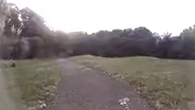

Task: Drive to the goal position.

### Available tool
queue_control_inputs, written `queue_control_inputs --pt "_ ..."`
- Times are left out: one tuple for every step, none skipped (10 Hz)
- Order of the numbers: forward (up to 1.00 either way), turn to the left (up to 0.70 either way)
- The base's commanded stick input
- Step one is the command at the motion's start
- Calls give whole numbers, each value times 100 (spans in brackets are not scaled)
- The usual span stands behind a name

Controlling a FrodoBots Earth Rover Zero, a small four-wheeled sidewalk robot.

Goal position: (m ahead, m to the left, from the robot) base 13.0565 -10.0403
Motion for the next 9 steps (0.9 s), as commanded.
queue_control_inputs --pt "100 12" --pt "100 0" --pt "100 0" --pt "100 0" --pt "100 0" --pt "100 0" --pt "100 0" --pt "100 0" --pt "100 6"
